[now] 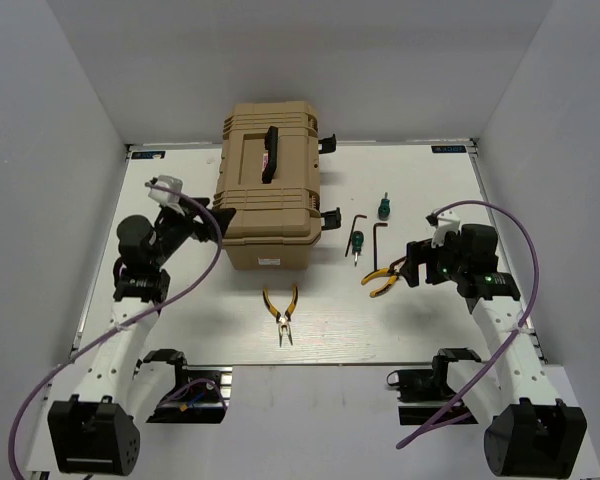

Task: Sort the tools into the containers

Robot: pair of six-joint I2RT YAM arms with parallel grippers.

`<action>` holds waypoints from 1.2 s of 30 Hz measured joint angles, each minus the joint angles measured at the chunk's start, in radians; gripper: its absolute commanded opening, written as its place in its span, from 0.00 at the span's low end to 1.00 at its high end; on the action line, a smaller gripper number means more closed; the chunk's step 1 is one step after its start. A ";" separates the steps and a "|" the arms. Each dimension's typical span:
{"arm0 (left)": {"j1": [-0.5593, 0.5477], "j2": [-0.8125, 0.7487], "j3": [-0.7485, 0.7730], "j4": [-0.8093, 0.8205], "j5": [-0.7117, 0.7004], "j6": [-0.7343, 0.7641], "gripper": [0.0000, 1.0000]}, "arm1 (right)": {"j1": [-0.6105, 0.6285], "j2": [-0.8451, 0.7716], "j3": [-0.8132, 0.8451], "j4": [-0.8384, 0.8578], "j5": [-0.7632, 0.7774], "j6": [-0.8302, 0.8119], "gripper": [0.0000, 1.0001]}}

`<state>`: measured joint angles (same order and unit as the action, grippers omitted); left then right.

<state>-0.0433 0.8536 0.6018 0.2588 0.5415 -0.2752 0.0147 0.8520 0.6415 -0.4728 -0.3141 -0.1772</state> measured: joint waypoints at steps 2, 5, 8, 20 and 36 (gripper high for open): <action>-0.002 0.064 0.078 -0.026 0.005 0.002 0.80 | 0.000 -0.001 0.000 -0.002 -0.002 0.000 0.90; -0.004 0.156 0.217 -0.084 0.013 0.006 0.77 | 0.000 -0.010 0.000 -0.002 -0.003 -0.003 0.90; -0.017 0.216 0.336 -0.137 0.013 0.021 0.68 | 0.000 -0.027 0.000 -0.002 -0.003 -0.004 0.90; -0.168 0.645 0.967 -0.496 -0.137 0.170 0.38 | 0.000 0.010 0.000 -0.024 0.023 -0.051 0.64; -0.476 1.066 1.412 -0.905 -0.690 0.272 0.72 | 0.003 0.024 0.013 -0.053 0.050 -0.061 0.79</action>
<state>-0.5198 1.9198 2.0140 -0.6464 -0.1490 -0.0029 0.0177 0.8761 0.6544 -0.5259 -0.2642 -0.2382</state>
